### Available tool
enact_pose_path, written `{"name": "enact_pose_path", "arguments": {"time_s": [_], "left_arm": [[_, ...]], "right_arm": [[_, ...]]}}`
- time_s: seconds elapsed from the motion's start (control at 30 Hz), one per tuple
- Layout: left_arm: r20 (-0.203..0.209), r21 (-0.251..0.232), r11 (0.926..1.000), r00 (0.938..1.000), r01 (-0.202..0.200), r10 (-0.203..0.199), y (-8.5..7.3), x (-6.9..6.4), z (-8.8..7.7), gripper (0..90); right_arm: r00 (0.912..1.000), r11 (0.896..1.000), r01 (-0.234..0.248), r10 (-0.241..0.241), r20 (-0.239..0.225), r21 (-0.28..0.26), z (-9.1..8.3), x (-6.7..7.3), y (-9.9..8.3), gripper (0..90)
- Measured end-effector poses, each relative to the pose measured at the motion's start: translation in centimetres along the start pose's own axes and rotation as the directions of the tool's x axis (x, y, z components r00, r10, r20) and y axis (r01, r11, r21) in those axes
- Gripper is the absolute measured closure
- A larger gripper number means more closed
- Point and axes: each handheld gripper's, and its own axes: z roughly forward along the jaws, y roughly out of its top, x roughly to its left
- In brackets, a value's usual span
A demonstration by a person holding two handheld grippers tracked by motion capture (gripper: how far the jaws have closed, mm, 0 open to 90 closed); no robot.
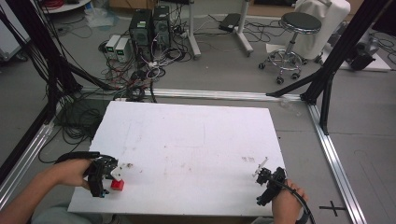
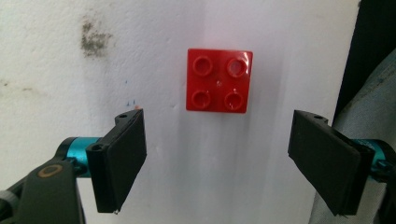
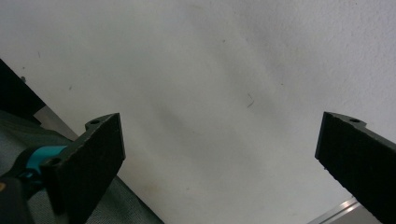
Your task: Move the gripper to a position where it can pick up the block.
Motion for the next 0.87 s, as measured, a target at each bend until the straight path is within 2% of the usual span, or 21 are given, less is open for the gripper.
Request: {"name": "enact_pose_path", "arguments": {"time_s": [0.17,0.4,0.63,0.87], "left_arm": [[0.002,0.017,0.9995,0.9996,-0.027,0.027,0.5,0.1,0.6,19.6],[-0.003,0.028,0.9987,0.9991,-0.043,0.043,1.3,0.0,1.5,19.3],[0.01,0.036,0.9981,0.9987,-0.05,0.049,1.9,-0.1,2.3,19.2],[0.009,0.036,0.9981,0.9987,-0.05,0.049,1.9,0.0,2.2,19.2]], "right_arm": [[1.0,1.0,-0.005,0.004,-0.005,-0.004,0.1,-0.1,-0.1,0.6],[1.0,1.0,0.004,-0.004,-0.006,-0.004,0.1,-0.1,0.0,0.7],[1.0,1.0,0.002,-0.002,-0.008,-0.003,0.2,-0.1,0.0,0.7],[1.0,1.0,0.001,-0.001,-0.007,-0.002,0.1,-0.1,0.0,0.7]]}}
